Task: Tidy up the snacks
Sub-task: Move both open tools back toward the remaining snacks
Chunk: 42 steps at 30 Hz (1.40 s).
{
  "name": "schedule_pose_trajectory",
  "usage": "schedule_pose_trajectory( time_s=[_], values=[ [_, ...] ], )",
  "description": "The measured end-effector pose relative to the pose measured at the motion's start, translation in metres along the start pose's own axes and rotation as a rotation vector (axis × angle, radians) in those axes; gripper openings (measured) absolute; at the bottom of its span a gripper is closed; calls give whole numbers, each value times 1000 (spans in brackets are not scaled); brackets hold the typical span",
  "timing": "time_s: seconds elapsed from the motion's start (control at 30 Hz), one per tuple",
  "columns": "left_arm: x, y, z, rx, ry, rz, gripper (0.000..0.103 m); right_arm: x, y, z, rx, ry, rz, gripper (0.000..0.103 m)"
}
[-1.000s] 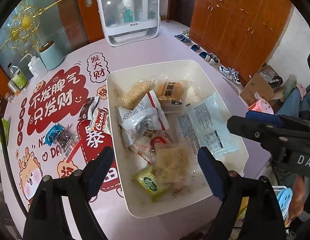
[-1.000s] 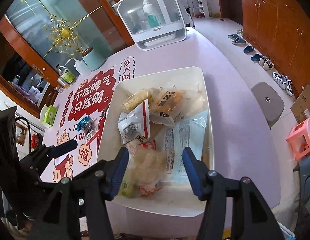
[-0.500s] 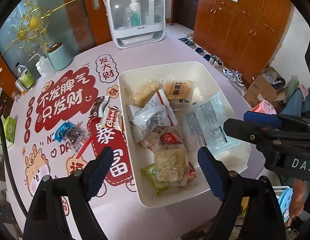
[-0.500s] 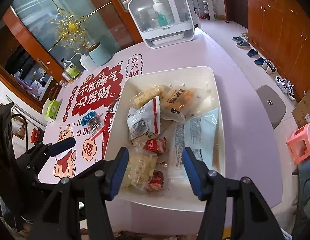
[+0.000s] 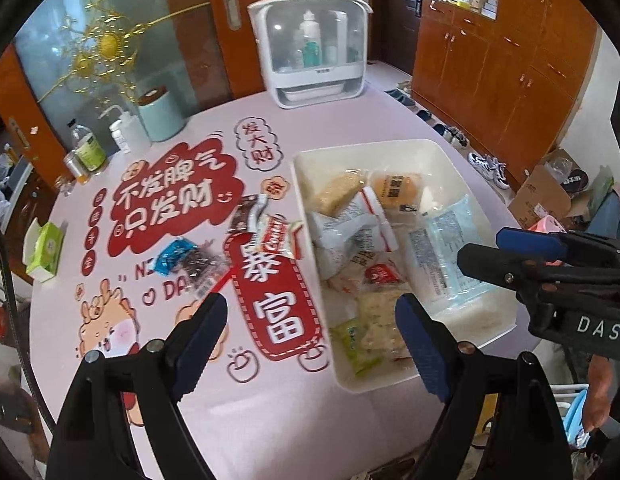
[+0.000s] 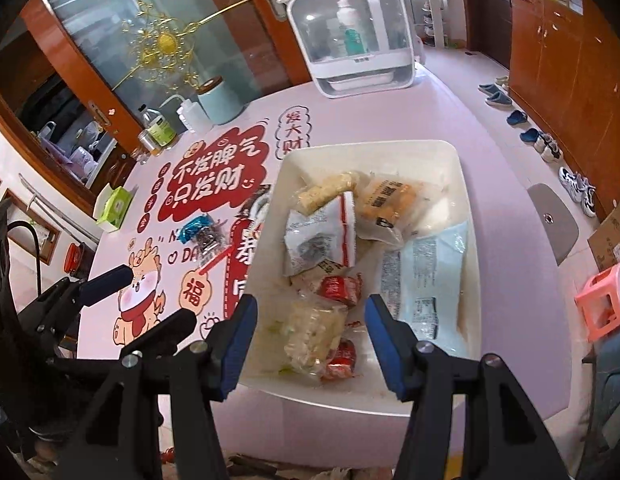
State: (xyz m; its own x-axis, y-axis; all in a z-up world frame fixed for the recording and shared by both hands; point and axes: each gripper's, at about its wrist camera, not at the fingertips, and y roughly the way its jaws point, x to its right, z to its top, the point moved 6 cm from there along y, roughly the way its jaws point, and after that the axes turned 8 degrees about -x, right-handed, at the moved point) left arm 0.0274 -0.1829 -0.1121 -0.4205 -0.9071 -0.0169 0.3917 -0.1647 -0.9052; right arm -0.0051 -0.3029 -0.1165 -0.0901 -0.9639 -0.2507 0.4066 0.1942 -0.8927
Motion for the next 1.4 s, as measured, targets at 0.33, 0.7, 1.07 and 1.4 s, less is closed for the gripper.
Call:
schedule_pose_trajectory(
  time_s=[0.33, 0.7, 1.07, 1.4],
  values=[
    [-79, -31, -12, 51, -76, 91, 85, -51, 2, 7, 11, -56, 14, 57],
    [-196, -84, 13, 154, -118, 232, 85, -130, -12, 44, 86, -174, 7, 57],
    [-260, -46, 61, 120, -52, 174, 85, -189, 6, 104, 249, -214, -60, 57],
    [-266, 103, 76, -57, 116, 65, 85, -184, 141, 129, 24, -158, -117, 57]
  ],
)
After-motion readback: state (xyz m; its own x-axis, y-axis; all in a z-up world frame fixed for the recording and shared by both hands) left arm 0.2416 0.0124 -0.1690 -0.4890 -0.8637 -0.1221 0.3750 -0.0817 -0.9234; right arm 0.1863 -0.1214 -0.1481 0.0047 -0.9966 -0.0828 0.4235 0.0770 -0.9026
